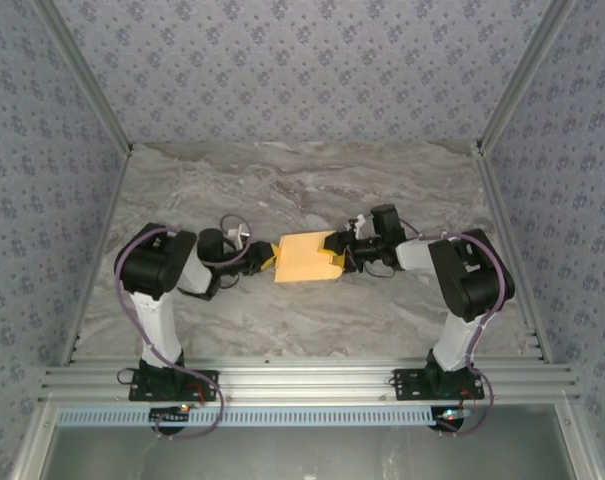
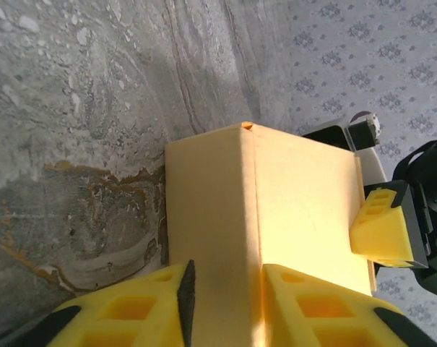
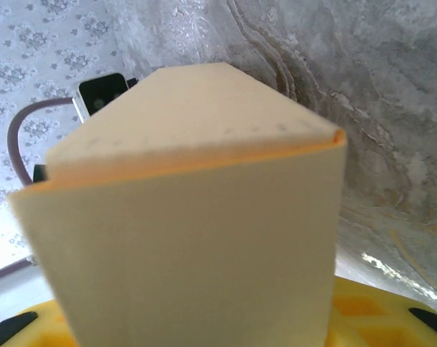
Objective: Fold the paper box
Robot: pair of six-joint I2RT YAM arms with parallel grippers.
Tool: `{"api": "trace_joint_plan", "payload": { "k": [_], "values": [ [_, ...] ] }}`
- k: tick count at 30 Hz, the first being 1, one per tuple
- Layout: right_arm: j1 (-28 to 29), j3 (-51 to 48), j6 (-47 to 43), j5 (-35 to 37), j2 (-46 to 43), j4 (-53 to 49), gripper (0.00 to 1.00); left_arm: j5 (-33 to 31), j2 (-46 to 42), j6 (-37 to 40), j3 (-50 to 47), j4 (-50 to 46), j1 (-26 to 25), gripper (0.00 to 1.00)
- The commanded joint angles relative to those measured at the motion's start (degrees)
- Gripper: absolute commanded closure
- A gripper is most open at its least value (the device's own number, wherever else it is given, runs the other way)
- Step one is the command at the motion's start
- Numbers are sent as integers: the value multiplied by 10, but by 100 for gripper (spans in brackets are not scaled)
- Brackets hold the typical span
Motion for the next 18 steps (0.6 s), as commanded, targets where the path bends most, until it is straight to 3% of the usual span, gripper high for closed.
{"api": "trace_joint_plan", "payload": {
  "k": [1,4,6,8,9,10,12,14,15,18],
  "values": [
    [2,25,34,-7,-16,-37,55,-12,-51,12,-6,-88,-1,57],
    [-1,30,50,-20,-20,-51,57,-18,-125,59,19,-197,0,37],
    [-3,37,53,-26,-24,-76,57,-37,-192,109,39,-289,1,30],
    [-7,42,56,-33,-29,-102,57,-76,-248,175,50,-350,2,22],
    [-10,43,60,-38,-32,-114,57,-105,-284,226,45,-358,-1,12],
    [-14,44,63,-42,-34,-123,57,-144,-316,277,31,-345,-8,1],
    [-24,50,44,-40,-43,-171,57,-303,-395,401,-33,-276,-50,1],
    [-36,63,3,-31,-48,-239,57,-374,-420,484,-94,-159,-85,1],
    [-41,69,-7,-34,-46,-267,57,-353,-419,523,-103,-134,-92,1],
    [-56,73,-5,-72,-34,-293,57,-212,-418,665,-75,-206,-101,1]
  ]
}}
